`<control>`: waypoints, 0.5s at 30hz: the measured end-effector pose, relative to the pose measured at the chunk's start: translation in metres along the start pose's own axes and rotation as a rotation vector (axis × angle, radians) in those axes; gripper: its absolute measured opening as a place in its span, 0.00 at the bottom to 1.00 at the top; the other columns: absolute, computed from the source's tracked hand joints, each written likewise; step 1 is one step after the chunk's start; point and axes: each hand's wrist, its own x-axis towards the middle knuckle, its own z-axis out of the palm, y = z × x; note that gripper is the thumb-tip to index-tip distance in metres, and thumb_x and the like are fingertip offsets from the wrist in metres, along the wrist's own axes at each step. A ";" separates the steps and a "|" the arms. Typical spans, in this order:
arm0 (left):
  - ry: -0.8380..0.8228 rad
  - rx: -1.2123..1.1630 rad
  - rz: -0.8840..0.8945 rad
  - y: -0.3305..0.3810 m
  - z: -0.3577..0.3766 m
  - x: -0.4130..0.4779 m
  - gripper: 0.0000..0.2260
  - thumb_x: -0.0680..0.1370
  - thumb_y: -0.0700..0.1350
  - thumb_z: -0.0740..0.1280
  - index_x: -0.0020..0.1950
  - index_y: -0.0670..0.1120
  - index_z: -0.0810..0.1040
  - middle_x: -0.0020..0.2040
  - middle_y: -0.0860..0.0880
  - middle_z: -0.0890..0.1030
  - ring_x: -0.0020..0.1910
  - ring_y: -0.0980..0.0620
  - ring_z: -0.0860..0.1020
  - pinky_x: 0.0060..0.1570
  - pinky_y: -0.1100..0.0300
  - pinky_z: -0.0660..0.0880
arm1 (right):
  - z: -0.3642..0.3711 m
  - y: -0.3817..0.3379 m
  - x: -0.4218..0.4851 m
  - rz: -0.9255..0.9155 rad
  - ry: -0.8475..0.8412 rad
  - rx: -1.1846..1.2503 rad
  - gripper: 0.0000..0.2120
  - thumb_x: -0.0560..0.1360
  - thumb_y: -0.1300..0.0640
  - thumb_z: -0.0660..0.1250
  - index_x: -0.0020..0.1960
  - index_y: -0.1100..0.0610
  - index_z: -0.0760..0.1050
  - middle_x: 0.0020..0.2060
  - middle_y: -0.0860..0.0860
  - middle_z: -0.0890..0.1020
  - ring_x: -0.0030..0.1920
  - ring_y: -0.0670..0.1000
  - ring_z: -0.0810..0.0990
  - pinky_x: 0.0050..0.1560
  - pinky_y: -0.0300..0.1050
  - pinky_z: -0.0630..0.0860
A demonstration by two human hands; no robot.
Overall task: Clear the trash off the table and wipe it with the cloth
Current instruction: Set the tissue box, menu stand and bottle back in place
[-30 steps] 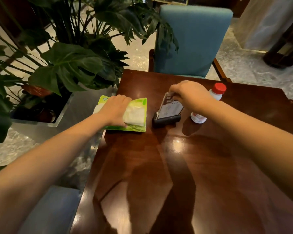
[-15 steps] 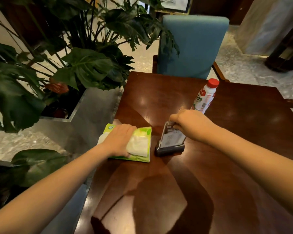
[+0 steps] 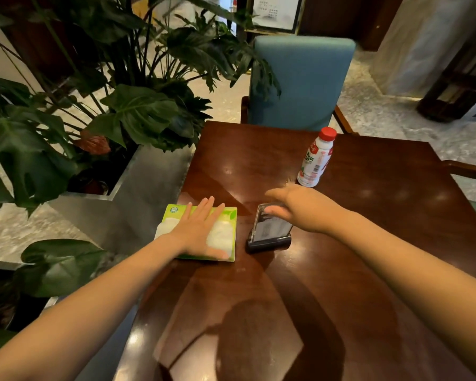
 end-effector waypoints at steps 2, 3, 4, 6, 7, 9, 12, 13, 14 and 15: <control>0.067 -0.044 0.012 0.005 0.000 0.002 0.55 0.55 0.80 0.33 0.76 0.52 0.38 0.78 0.47 0.39 0.76 0.48 0.37 0.72 0.45 0.37 | -0.008 0.012 -0.005 0.068 0.087 0.091 0.22 0.79 0.45 0.56 0.68 0.56 0.68 0.63 0.54 0.77 0.61 0.55 0.76 0.60 0.50 0.74; 0.099 -0.059 0.002 0.006 0.001 0.004 0.54 0.56 0.78 0.28 0.76 0.52 0.40 0.78 0.48 0.41 0.76 0.49 0.38 0.72 0.46 0.37 | -0.010 0.022 -0.007 0.125 0.147 0.154 0.21 0.79 0.46 0.57 0.68 0.56 0.69 0.64 0.54 0.77 0.62 0.54 0.76 0.60 0.49 0.73; 0.122 -0.079 -0.004 0.007 0.000 0.005 0.53 0.56 0.77 0.26 0.76 0.52 0.41 0.78 0.48 0.42 0.76 0.50 0.39 0.73 0.47 0.37 | -0.011 0.036 -0.008 0.199 0.199 0.215 0.20 0.79 0.48 0.57 0.67 0.56 0.70 0.64 0.54 0.77 0.62 0.55 0.76 0.60 0.49 0.73; 0.130 -0.138 0.045 0.014 -0.003 0.006 0.51 0.59 0.78 0.32 0.76 0.51 0.44 0.78 0.50 0.44 0.76 0.50 0.40 0.73 0.48 0.38 | -0.007 0.066 -0.008 0.362 0.222 0.291 0.19 0.79 0.50 0.58 0.66 0.58 0.71 0.64 0.56 0.77 0.62 0.57 0.75 0.60 0.50 0.72; 0.132 -0.206 0.092 0.020 -0.005 0.005 0.49 0.62 0.77 0.41 0.76 0.51 0.46 0.78 0.51 0.47 0.76 0.51 0.42 0.73 0.50 0.39 | -0.002 0.080 -0.009 0.429 0.193 0.313 0.19 0.79 0.50 0.59 0.66 0.59 0.71 0.64 0.57 0.76 0.63 0.57 0.75 0.61 0.50 0.71; 0.151 -0.465 0.166 0.040 -0.010 0.003 0.42 0.68 0.68 0.61 0.76 0.50 0.52 0.75 0.55 0.55 0.75 0.56 0.49 0.72 0.59 0.47 | 0.012 0.101 -0.010 0.518 0.134 0.349 0.19 0.79 0.52 0.60 0.66 0.60 0.71 0.64 0.58 0.77 0.62 0.58 0.75 0.61 0.48 0.70; 0.218 -0.813 0.151 0.071 -0.012 0.009 0.28 0.72 0.50 0.71 0.70 0.51 0.66 0.67 0.56 0.71 0.67 0.59 0.68 0.63 0.68 0.65 | 0.032 0.120 -0.007 0.611 0.123 0.436 0.21 0.77 0.50 0.63 0.66 0.61 0.71 0.63 0.59 0.77 0.61 0.57 0.76 0.60 0.48 0.71; 0.247 -0.889 0.125 0.079 -0.011 0.013 0.23 0.73 0.47 0.71 0.66 0.51 0.71 0.62 0.56 0.75 0.63 0.58 0.73 0.60 0.68 0.69 | 0.037 0.125 -0.004 0.642 0.137 0.475 0.23 0.76 0.49 0.64 0.66 0.61 0.70 0.63 0.59 0.77 0.62 0.58 0.76 0.61 0.49 0.71; 0.278 -0.938 0.083 0.085 -0.011 0.018 0.17 0.73 0.46 0.70 0.62 0.51 0.75 0.58 0.55 0.78 0.59 0.56 0.76 0.57 0.66 0.73 | 0.040 0.130 0.000 0.673 0.160 0.516 0.25 0.75 0.48 0.66 0.67 0.61 0.69 0.64 0.59 0.76 0.63 0.58 0.75 0.62 0.50 0.71; 0.305 -0.958 0.043 0.089 -0.011 0.021 0.12 0.74 0.45 0.69 0.58 0.50 0.78 0.54 0.54 0.80 0.55 0.55 0.78 0.54 0.63 0.74 | 0.041 0.134 0.004 0.700 0.189 0.555 0.28 0.75 0.47 0.67 0.68 0.61 0.67 0.65 0.59 0.75 0.64 0.58 0.74 0.63 0.51 0.71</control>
